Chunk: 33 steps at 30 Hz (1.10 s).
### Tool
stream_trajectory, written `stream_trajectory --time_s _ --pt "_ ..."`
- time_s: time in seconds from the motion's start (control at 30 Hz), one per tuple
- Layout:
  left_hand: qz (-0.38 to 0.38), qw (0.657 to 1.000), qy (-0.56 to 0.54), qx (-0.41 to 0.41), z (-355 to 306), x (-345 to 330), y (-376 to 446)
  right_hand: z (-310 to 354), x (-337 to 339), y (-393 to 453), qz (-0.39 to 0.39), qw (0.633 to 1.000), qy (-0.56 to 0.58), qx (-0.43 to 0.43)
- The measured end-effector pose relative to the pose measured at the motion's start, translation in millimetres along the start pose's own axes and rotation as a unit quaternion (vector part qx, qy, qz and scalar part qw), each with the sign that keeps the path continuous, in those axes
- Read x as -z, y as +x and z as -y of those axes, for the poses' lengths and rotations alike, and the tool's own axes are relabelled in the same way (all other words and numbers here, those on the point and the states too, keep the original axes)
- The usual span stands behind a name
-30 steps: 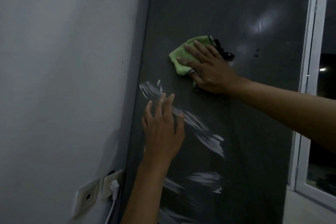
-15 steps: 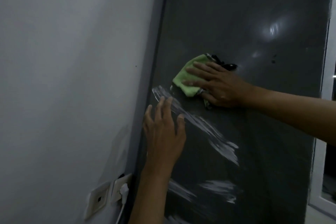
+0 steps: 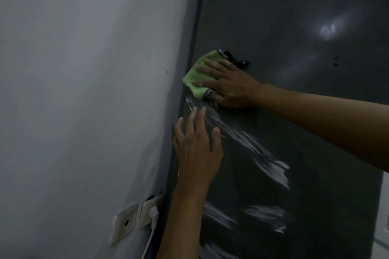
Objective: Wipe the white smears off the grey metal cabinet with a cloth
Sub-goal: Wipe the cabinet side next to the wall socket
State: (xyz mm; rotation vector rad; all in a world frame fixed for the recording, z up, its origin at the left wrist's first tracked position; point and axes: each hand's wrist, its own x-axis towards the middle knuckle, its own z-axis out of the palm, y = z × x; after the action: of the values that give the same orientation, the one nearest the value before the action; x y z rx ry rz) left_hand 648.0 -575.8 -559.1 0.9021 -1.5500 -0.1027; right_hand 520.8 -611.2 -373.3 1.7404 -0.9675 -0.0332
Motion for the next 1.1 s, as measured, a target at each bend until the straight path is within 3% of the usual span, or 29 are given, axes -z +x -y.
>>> stream_trajectory --time_s 0.1,0.17,0.37,0.63,0.87,1.1 --pt "-0.003 1.000 0.003 -0.002 -1 2 0 -5 0 -24 0.042 0.994 -0.010 0.099" --pt "-0.009 1.000 -0.001 -0.003 0 4 0 -16 4 -32 0.035 0.993 -0.018 0.113" --pt "-0.024 1.000 -0.011 0.004 9 4 2 -50 29 2 -0.028 0.996 0.005 -0.079" --pt "-0.021 0.999 -0.014 0.037 18 2 -1 -19 13 22 -0.059 0.989 0.031 -0.135" --pt "-0.018 0.997 0.015 0.077 22 7 -2 29 -19 -15 -0.012 0.999 0.012 0.034" --pt "-0.031 0.993 0.026 0.110 26 12 -5 72 -55 -83 0.028 0.977 0.001 0.211"
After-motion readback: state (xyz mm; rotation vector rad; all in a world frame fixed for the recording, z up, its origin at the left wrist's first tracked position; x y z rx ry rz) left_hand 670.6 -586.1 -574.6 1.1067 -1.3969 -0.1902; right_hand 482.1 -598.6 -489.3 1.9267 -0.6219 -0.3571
